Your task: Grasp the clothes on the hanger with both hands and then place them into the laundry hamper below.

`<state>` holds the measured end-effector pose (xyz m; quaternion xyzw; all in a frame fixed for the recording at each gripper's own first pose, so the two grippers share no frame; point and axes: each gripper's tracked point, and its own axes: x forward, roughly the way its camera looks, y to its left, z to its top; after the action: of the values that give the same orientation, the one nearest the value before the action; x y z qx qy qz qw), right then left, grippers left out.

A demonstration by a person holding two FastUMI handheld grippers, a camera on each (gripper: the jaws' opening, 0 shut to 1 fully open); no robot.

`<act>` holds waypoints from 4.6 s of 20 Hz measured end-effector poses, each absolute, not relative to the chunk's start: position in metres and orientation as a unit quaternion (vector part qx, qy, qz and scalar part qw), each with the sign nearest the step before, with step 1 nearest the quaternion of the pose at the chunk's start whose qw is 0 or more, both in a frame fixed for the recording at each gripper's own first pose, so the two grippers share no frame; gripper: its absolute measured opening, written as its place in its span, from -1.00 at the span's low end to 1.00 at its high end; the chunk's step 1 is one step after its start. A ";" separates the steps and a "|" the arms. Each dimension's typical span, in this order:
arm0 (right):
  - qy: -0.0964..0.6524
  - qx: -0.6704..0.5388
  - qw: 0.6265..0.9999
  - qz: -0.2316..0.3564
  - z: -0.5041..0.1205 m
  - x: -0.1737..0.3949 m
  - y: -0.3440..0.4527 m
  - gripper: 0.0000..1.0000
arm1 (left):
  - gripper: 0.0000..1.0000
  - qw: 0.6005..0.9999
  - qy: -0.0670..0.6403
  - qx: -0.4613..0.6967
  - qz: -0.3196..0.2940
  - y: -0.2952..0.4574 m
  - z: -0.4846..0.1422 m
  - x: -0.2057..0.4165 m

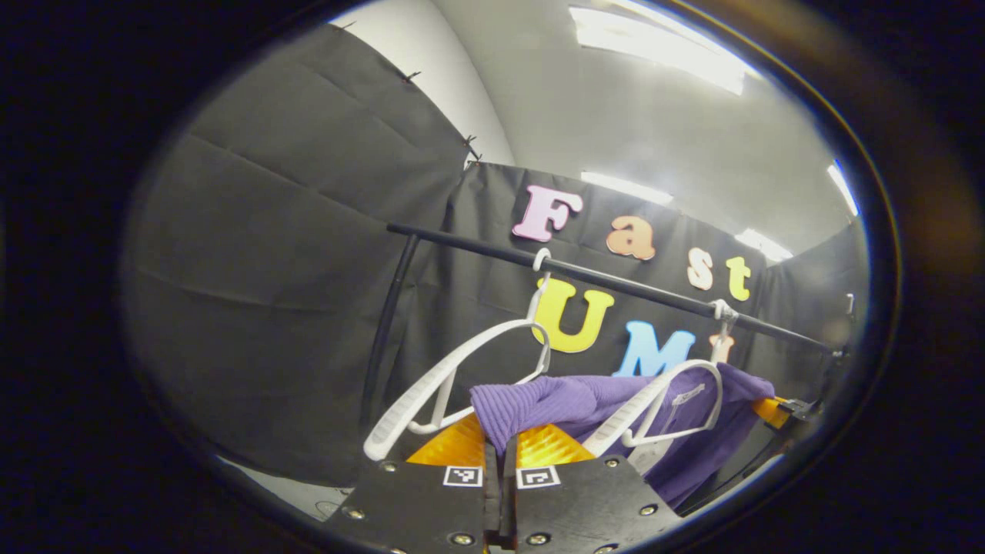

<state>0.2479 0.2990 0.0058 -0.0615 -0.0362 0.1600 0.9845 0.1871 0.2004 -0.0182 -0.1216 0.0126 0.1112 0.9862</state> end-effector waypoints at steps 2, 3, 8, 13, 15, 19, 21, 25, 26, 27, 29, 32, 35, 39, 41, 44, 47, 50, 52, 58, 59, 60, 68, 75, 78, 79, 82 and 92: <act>-0.040 -0.067 0.986 0.146 0.007 0.245 0.297 -1.00 | -0.99 0.988 0.015 -0.122 0.097 0.194 -0.025 0.187; -0.039 -0.068 0.987 0.144 0.006 0.244 0.298 -1.00 | -0.99 0.988 0.018 -0.126 0.088 0.190 -0.029 0.187; -0.038 -0.069 0.987 0.139 0.006 0.241 0.292 -1.00 | -0.99 0.989 0.020 -0.127 0.067 0.169 -0.050 0.188; -0.033 -0.064 0.986 0.152 -0.003 0.251 0.282 -1.00 | -0.99 0.991 0.002 -0.112 0.078 0.148 -0.054 0.189; -0.032 -0.054 0.986 0.152 -0.004 0.261 0.272 -1.00 | -0.99 0.992 0.008 -0.099 0.080 0.134 -0.060 0.191; -0.036 -0.046 0.984 0.170 -0.004 0.279 0.260 -1.00 | -0.99 0.992 0.018 -0.092 0.088 0.106 -0.067 0.200; -0.040 -0.045 0.981 0.182 -0.003 0.288 0.254 -1.00 | -0.99 0.991 0.020 -0.091 0.098 0.094 -0.070 0.202; -0.038 -0.041 0.977 0.208 -0.009 0.312 0.238 -1.00 | -0.99 0.988 0.018 -0.093 0.121 0.065 -0.075 0.209; -0.031 -0.033 0.975 0.217 -0.013 0.316 0.235 -1.00 | -0.99 0.988 0.017 -0.091 0.126 0.058 -0.075 0.209; -0.023 -0.019 0.973 0.229 -0.017 0.316 0.235 -1.00 | -0.99 0.987 0.017 -0.089 0.130 0.050 -0.076 0.210; -0.025 -0.025 0.969 0.245 -0.025 0.319 0.227 -1.00 | -0.99 0.986 0.018 -0.086 0.139 0.033 -0.081 0.219; -0.012 -0.033 0.966 0.257 -0.036 0.327 0.214 -1.00 | -0.99 0.986 0.024 -0.086 0.139 0.009 -0.085 0.234; 0.000 0.016 0.967 0.255 -0.039 0.327 0.192 -1.00 | -0.99 0.987 0.031 -0.082 0.132 -0.011 -0.090 0.243; -0.001 -0.008 0.966 0.259 -0.049 0.323 0.181 -1.00 | -0.86 0.984 0.041 -0.111 0.135 -0.016 -0.105 0.249; 0.005 -0.016 0.967 0.255 -0.054 0.323 0.179 -1.00 | -0.99 0.982 0.051 -0.117 0.140 -0.015 -0.113 0.247; 0.009 -0.019 0.971 0.237 -0.057 0.322 0.170 -1.00 | -0.99 0.982 0.062 -0.121 0.132 -0.016 -0.123 0.236; 0.023 -0.026 0.975 0.218 -0.061 0.309 0.157 -1.00 | -0.99 0.983 0.074 -0.122 0.120 -0.014 -0.125 0.230; 0.037 -0.042 0.977 0.207 -0.066 0.285 0.156 -1.00 | -0.99 0.985 0.078 -0.111 0.102 -0.011 -0.122 0.209; 0.047 -0.046 0.978 0.197 -0.070 0.264 0.156 -1.00 | -0.99 0.989 0.086 -0.091 0.082 -0.008 -0.119 0.199; 0.075 -0.057 0.982 0.163 -0.080 0.189 0.165 -1.00 | -0.98 0.990 0.114 -0.070 0.033 0.008 -0.119 0.158; 0.079 -0.056 0.983 0.155 -0.082 0.177 0.167 -1.00 | -0.98 0.990 0.122 -0.069 0.023 0.013 -0.122 0.153; 0.086 -0.055 0.984 0.146 -0.087 0.165 0.167 -1.00 | -0.98 0.989 0.130 -0.069 0.012 0.016 -0.127 0.147; 0.160 -0.062 0.980 0.102 -0.147 0.072 0.172 -1.00 | -0.85 0.973 0.217 -0.065 -0.045 0.043 -0.209 0.085; 0.224 -0.073 0.963 0.132 -0.202 0.039 0.158 -1.00 | -0.85 0.956 0.282 -0.042 -0.062 0.036 -0.271 0.048; 0.248 -0.072 0.953 0.156 -0.225 0.025 0.157 -1.00 | -0.99 0.950 0.306 -0.046 -0.047 0.026 -0.286 0.033; 0.258 -0.070 0.949 0.165 -0.235 0.022 0.157 -1.00 | -0.98 0.948 0.312 -0.044 -0.043 0.024 -0.288 0.030; 0.286 -0.051 0.938 0.191 -0.257 0.012 0.160 -1.00 | -0.99 0.939 0.340 -0.039 -0.033 0.012 -0.304 0.009; 0.386 -0.065 0.898 0.202 -0.354 -0.018 0.155 -1.00 | -0.98 0.914 0.399 -0.070 0.012 0.014 -0.384 -0.028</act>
<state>-0.0179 0.1551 -0.3537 -0.0653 0.3858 0.2021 0.8978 -0.0280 0.0139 -0.3841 -0.0699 0.3994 0.0125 0.9140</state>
